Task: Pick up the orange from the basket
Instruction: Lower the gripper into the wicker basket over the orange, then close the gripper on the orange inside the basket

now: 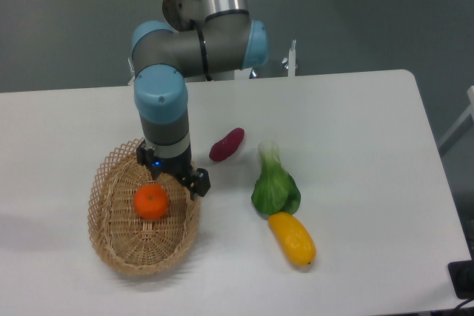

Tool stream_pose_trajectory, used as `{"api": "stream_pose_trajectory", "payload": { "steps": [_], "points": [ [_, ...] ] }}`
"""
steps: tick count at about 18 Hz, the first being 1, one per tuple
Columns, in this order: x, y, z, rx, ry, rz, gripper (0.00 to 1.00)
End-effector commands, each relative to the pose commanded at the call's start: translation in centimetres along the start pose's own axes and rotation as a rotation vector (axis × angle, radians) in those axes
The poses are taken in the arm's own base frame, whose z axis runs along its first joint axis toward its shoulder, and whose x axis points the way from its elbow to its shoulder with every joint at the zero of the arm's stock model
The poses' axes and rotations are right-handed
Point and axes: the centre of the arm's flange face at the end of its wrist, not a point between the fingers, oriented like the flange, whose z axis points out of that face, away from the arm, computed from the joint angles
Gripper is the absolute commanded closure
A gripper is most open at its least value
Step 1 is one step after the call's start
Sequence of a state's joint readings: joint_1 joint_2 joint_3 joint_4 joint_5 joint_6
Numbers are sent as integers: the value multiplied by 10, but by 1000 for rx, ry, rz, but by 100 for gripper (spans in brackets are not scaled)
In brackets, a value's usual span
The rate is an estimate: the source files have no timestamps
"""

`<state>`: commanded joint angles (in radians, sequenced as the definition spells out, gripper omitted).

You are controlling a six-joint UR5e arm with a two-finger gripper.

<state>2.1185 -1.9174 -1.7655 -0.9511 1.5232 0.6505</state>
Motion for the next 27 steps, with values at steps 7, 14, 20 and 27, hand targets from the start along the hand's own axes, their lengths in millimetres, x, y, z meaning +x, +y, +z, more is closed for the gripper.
{"api": "stream_pose_trajectory", "payload": {
  "steps": [7,14,20,27],
  "points": [
    [34,-15,22,-31,17,55,0],
    [32,-24,48,-42,23,35,0],
    [37,-24,60,-52,0,19,0],
    [36,-26,55,-44,-7,27,42]
  ]
}}
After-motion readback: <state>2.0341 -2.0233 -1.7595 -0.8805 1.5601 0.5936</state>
